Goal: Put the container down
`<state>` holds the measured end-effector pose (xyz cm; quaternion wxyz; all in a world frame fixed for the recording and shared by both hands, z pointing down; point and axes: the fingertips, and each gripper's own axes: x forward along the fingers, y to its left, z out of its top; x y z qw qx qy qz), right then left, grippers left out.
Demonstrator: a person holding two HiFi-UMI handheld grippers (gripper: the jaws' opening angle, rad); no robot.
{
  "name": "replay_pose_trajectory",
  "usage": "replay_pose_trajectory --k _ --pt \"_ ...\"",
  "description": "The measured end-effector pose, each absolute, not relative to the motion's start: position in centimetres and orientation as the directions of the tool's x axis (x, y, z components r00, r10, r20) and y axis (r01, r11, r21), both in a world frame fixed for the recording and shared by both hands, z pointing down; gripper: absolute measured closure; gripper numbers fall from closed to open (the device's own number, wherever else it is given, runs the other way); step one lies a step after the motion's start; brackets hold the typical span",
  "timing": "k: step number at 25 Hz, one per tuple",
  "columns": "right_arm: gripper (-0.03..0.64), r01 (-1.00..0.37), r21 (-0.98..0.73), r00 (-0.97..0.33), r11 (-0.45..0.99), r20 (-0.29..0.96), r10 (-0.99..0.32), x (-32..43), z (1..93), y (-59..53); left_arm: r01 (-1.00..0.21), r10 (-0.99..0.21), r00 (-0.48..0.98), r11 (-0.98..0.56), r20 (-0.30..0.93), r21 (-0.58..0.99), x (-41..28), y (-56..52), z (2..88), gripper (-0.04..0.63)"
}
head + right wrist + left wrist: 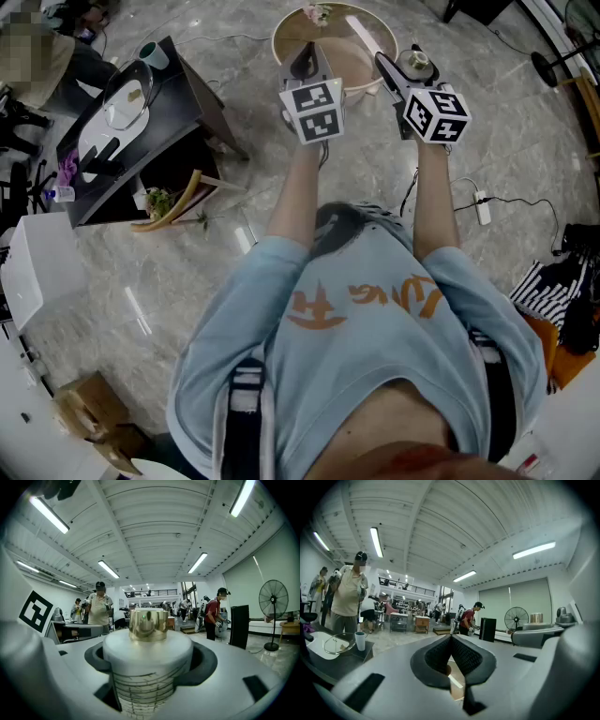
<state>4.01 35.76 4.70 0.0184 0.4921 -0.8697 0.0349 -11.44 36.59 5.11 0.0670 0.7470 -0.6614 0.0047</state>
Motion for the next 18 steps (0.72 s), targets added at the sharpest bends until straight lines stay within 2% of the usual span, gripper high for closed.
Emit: replay_pose_trajectory --k 6,12,18 --pt "0.258 -0.868 -0.120 -0.491 0.482 0.070 -0.868 3.4 5.6 35.3 -0.987 -0.983 0.132 -0.119 0.129 0.106 -13.1 36.2 6.7 0.571" --pt "0.258 -0.882 -0.123 -0.468 0.456 0.105 -0.878 2.8 7.1 34.8 -0.986 -0.978 0.104 -0.077 0.182 0.148 -16.0 35.7 9.3 0.571" --pt "0.258 -0.893 -0.106 -0.447 0.436 0.110 -0.888 1.9 7.7 34.5 -0.984 -0.976 0.115 -0.086 0.183 0.156 -17.3 35.2 10.1 0.571"
